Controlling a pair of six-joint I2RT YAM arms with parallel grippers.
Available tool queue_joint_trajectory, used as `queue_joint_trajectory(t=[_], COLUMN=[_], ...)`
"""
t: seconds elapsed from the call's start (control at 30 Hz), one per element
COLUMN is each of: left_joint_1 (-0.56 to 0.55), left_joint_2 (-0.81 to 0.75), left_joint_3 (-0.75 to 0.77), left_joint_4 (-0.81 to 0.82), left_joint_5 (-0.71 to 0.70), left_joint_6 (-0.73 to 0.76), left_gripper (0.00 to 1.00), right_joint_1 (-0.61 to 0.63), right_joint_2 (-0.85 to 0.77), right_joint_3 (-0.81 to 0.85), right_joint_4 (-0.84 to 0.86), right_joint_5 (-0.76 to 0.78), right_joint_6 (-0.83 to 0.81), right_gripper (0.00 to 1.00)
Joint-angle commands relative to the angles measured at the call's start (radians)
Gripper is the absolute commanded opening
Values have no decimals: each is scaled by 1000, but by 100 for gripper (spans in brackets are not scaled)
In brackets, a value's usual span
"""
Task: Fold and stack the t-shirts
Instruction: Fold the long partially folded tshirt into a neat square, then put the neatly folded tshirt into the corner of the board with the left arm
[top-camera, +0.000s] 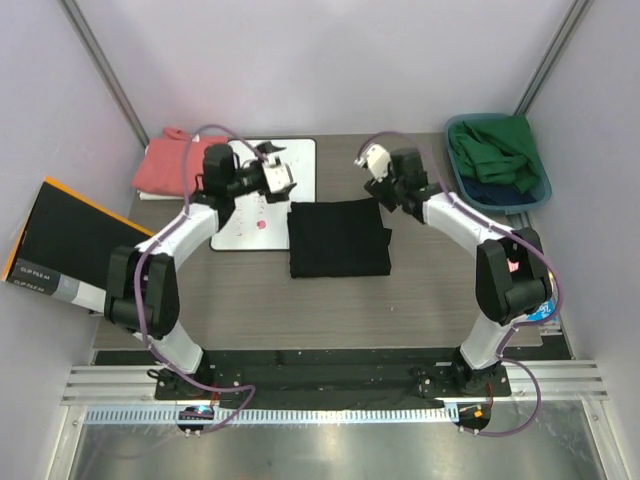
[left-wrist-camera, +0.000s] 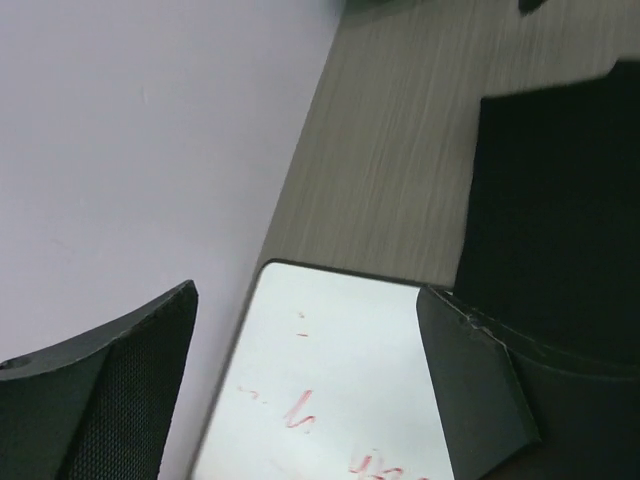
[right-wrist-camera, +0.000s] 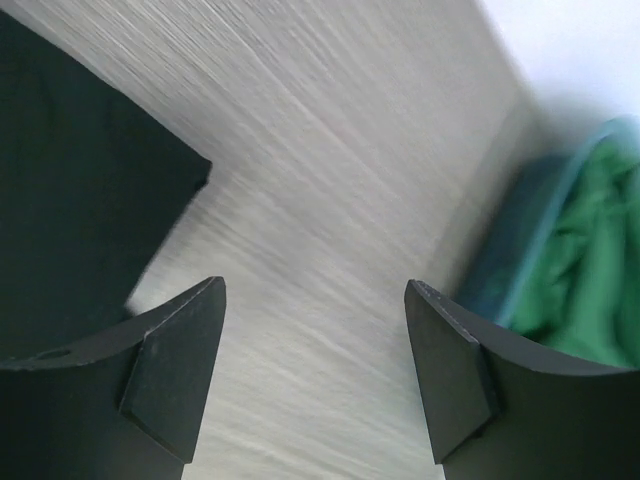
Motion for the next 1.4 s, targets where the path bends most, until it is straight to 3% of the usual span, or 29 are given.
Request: queue_joint_trajectory(t=[0.0,0.03,0.17,0.27,0.37,0.57,0.7,0.83,1.37], left_joint_1=[3,5,11,15,15,23,22,20,-58], left_joint_2=[-29,-26,37,97,111,122,136,174,284], left_joint_3=[155,146,118,67,-49,-189,-232,-218,-171], left_joint_4=[-604,-602,-585,-479,-287,-126,-4,20,35], left_joint_5=[90,91,128,160,127,42,3,2,-10], left_joint_6=[-483,-550,-797,-985,-1094,-1308,-1381,-1450,-1450], left_gripper=[96,100,100,100,100,100,100,100,100], right_joint_1=[-88,-92,-137,-177,-203,-214,-214,-214,-214], right_joint_2=[27,29,49,81,106,110,92,84,121], right_joint_3=[121,115,123,149,157,140,111,97,40], right_joint_4=[-392,-406,-439,-446,-439,-440,-422,-417,-379], right_joint_5=[-372,-438,-629,-745,-785,-780,-773,-761,-727], right_joint_6=[274,302,366,432,471,460,463,463,459], right_gripper=[77,78,79,79,79,79,79,79,79])
